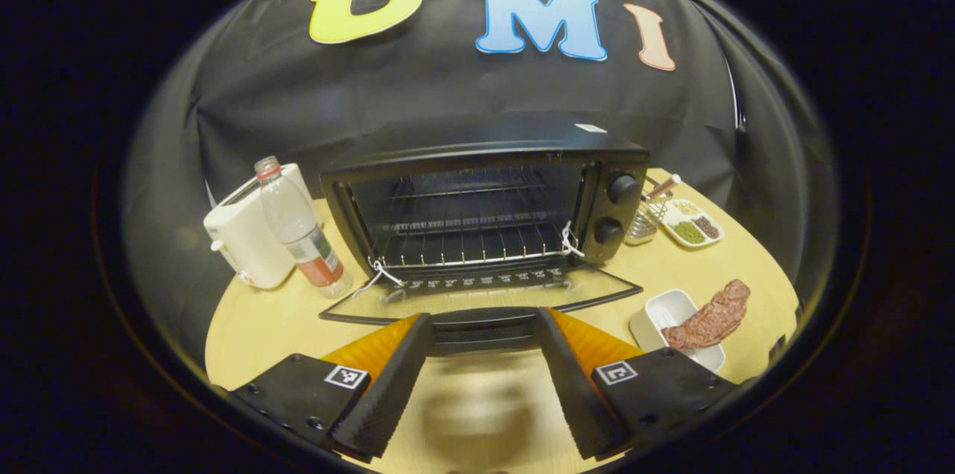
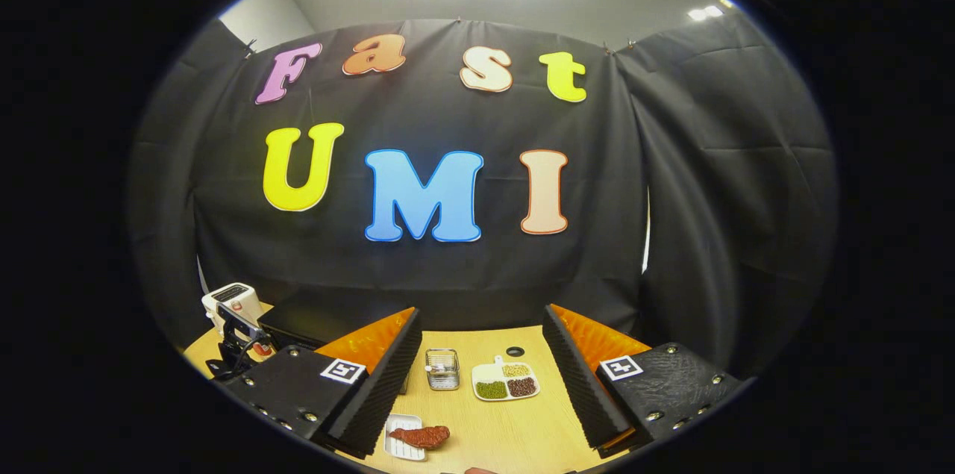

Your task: Open the electric oven with the left hand, put the food in, and close the electric oven.

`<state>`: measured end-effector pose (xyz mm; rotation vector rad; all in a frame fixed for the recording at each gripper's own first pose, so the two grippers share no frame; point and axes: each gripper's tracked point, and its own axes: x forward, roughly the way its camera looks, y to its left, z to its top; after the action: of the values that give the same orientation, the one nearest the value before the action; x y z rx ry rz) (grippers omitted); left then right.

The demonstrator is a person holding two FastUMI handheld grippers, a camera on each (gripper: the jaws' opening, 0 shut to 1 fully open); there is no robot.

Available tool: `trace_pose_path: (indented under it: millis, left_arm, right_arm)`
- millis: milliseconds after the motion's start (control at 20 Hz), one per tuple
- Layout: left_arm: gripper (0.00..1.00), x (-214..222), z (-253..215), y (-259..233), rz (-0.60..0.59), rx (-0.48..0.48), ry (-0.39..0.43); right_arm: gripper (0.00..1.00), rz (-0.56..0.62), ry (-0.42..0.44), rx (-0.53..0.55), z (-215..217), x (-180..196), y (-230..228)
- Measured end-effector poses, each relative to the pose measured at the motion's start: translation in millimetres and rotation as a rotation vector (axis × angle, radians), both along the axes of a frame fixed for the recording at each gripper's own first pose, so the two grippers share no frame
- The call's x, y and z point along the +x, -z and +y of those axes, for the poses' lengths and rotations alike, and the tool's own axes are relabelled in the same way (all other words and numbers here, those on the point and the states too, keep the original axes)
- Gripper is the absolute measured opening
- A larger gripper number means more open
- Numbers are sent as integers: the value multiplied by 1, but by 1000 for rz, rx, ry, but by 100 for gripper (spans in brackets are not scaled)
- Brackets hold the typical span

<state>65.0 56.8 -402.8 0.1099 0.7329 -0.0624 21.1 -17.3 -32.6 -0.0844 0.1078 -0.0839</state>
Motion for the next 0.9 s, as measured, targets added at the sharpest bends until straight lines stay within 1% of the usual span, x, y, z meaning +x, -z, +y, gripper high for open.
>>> trace_pose_path:
  millis: [50,100,150,200,250,300,350,400,500,550,600,700,750,800,850,900]
  left_arm:
    - [92,-6,0,6,16,0,9]
    - [95,-12,0,11,32,-8,14]
    - [95,-15,0,11,35,-20,11]
    - [99,-13,0,7,22,-28,8]
    - [92,-13,1,-1,4,-30,7]
    - [92,-9,3,-13,-21,-27,10]
    - [98,-5,4,-25,-47,-18,11]
    - [92,-2,4,-41,-79,-17,11]
    - [99,8,0,-82,-160,-41,7]
    - [99,13,-2,-104,-203,-50,3]
    - [95,17,-3,-127,-246,-61,-3]
    - [95,23,-7,-176,-333,-82,-12]
    - [99,26,-8,-201,-373,-89,-19]
    - [92,26,-9,-224,-417,-97,-23]
    - [98,27,-10,-247,-457,-104,-27]
    - [98,28,-13,-271,-498,-110,-30]
  right_arm:
    - [99,1,-5,-5,1,-1,0]
    - [99,2,-10,-9,3,-2,0]
    - [99,4,-14,-14,4,-2,1]
    - [99,7,-18,-19,4,-2,2]
    - [98,11,-20,-22,4,-2,4]
    - [98,18,-21,-20,3,-2,7]
    - [98,26,-23,-12,2,-2,10]
    - [98,37,-24,-2,1,-2,13]
    - [98,64,-23,20,-4,-1,24]
    - [99,81,-23,31,-7,1,31]
    - [99,98,-27,46,-9,3,39]
    - [98,133,-40,63,-13,6,55]
    - [98,154,-51,71,-15,7,66]
    - [98,182,-63,80,-15,8,77]
    - [98,210,-78,90,-15,10,89]
    - [98,241,-95,101,-14,11,102]
